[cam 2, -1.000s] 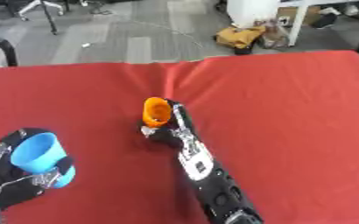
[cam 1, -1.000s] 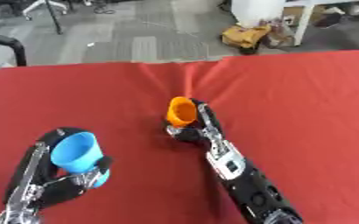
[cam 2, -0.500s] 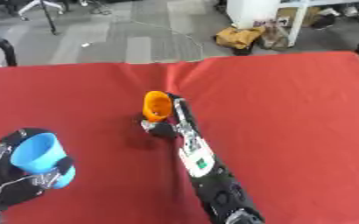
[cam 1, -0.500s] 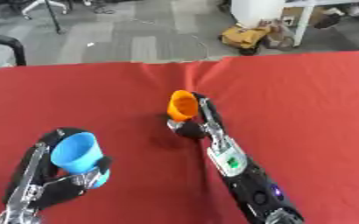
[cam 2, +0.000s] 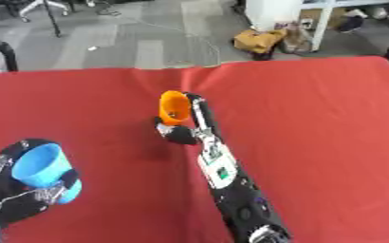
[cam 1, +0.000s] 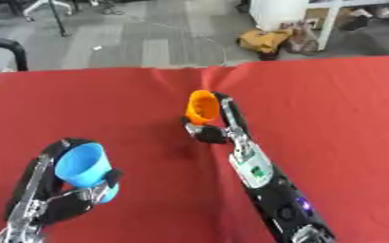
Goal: Pour the contents of one cup into another cup.
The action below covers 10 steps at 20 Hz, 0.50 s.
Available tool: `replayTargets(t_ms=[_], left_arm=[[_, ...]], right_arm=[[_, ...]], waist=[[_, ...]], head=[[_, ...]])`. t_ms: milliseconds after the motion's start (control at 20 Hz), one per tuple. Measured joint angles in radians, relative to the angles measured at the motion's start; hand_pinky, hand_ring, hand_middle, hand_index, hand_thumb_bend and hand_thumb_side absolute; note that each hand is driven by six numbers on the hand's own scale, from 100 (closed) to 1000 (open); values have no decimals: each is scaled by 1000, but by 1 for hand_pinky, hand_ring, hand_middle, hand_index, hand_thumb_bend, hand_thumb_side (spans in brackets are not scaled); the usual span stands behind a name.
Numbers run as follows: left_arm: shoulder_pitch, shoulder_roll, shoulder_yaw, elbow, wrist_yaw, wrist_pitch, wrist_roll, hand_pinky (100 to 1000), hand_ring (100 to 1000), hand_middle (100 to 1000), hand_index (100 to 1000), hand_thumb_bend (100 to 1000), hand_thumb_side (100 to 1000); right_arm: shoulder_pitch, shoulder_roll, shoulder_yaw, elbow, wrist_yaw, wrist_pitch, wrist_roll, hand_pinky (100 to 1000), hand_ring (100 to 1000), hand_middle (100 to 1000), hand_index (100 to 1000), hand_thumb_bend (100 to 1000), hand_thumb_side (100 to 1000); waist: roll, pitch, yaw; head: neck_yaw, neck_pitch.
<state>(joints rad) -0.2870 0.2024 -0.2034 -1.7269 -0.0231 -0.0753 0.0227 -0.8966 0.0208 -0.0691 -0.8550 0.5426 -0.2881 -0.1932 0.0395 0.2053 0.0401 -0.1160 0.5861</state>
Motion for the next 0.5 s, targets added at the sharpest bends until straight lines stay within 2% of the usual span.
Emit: replayTargets(t_ms=[150,500], left_arm=[[2,0,2,3,0,0,0,396,404,478,632,529,100],[4,0,5,6,0,0,0,397,404,479,632,527,100]], right_arm=[[2,-8,10,-48,-6,-1,18,664,498,348,394,126,100],[10,-20,31,-149,-42,16,36,601,409,220,282,174,100]], waist=[[-2,1,-2],[-5,2,-4]], head=[[0,0],[0,-7]])
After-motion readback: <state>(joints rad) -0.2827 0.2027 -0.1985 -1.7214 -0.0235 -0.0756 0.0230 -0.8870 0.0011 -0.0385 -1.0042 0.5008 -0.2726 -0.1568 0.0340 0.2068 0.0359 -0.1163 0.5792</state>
